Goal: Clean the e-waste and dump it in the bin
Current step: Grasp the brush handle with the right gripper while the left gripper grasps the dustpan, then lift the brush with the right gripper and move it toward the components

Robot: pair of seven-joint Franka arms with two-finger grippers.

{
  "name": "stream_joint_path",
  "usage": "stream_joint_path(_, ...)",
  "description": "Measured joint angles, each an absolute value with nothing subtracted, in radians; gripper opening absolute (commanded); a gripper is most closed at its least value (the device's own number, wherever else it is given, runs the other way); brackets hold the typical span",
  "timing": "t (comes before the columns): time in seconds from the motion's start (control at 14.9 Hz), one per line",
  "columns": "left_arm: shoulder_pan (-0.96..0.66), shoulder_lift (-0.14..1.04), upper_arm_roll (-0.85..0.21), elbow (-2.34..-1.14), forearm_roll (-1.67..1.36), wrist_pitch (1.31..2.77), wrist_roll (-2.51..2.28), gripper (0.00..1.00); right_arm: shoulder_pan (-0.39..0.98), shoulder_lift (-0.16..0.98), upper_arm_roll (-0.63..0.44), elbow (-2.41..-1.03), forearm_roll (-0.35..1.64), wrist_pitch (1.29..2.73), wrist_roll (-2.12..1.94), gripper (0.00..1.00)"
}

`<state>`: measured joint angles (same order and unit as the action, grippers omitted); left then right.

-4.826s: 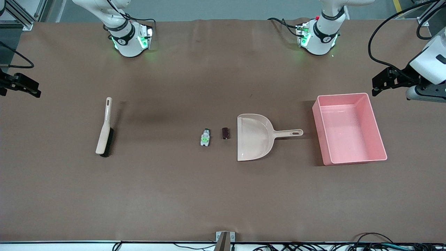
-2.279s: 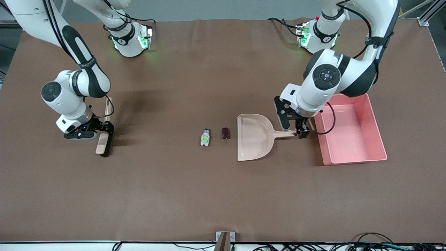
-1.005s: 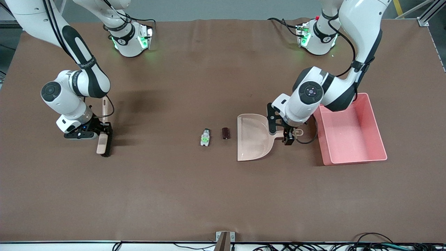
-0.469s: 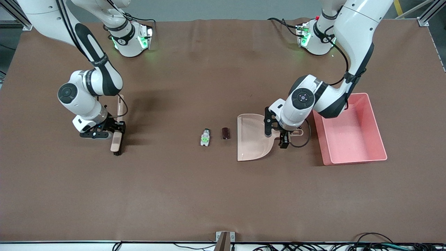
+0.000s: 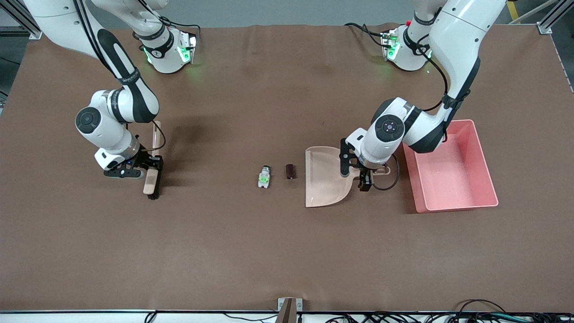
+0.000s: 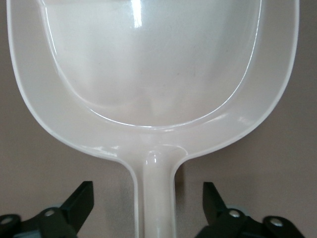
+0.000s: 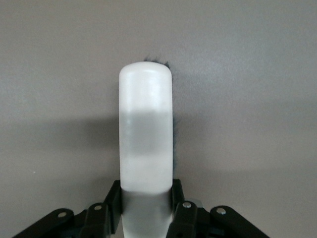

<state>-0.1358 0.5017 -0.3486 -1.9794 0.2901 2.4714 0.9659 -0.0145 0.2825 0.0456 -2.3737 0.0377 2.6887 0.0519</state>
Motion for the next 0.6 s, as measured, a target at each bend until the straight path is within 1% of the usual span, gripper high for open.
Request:
stream_joint_path(0.27,-0.136,0.503,-0.349,-1.979,0.297,2.474,0.966,0.72,-0.018,0.235,0.042,-2.37,0.038,2.589,0.062,0.0)
stream_joint_path(0.6,-0.136,0.503,-0.349,-1.979,0.304,2.474,0.966,0.63,-0.02,0.209,0.041,-2.363,0.039,2.578,0.062,0.0)
